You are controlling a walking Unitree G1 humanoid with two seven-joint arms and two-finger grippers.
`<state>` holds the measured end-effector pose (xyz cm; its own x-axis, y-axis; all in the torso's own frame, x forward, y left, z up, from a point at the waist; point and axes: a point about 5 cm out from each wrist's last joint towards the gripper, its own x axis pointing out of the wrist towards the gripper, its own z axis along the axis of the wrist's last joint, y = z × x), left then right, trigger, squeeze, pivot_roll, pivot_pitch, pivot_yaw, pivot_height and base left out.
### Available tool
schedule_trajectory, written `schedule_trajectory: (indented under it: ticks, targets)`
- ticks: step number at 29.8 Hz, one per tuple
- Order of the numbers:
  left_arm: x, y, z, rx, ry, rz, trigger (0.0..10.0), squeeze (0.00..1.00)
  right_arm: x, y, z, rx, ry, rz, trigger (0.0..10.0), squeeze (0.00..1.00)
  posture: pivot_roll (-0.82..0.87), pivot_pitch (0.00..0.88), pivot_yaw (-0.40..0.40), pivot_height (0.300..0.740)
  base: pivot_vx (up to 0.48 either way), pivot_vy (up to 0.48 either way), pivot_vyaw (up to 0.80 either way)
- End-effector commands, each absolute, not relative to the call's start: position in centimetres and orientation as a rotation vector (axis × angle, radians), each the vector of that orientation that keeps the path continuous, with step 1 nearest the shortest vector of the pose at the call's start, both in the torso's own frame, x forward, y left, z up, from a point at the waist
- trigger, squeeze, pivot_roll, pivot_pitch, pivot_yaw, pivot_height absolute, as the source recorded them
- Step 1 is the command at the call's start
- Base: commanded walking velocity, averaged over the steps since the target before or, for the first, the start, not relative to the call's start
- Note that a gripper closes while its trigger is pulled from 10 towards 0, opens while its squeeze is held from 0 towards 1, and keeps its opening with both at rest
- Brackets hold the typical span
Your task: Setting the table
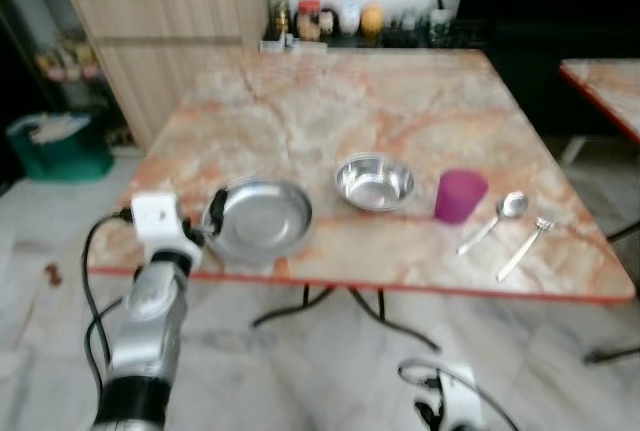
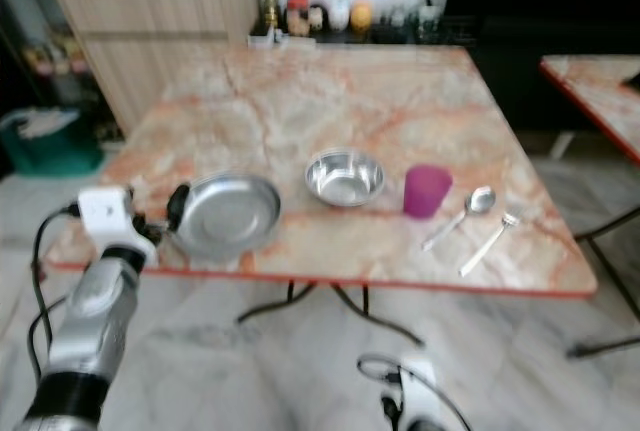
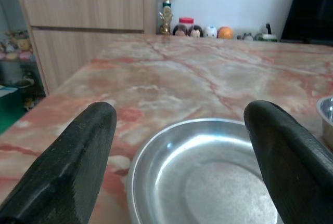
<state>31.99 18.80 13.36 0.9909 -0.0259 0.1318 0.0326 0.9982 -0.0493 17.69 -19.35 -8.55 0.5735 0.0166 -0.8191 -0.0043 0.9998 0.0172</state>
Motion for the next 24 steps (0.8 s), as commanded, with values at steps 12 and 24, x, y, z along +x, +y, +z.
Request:
schedule_trajectory:
  ticks: [12,24]
  targets:
    - [31.91,19.91,12.95,-0.112,-0.096,0.008,10.0,0.0,17.78,-18.63,-8.61,0.018,0.957,0.021,10.0,0.0,-0.03,0.0,-0.014,0.732,0.0,0.127,0.0]
    - [32.0,19.88,13.23,-0.099,-0.106,0.002,10.0,0.0,17.8,-18.46,-8.61,0.024,0.952,0.021,10.0,0.0,-0.03,0.0,-0.011,0.732,0.0,0.281,-0.18]
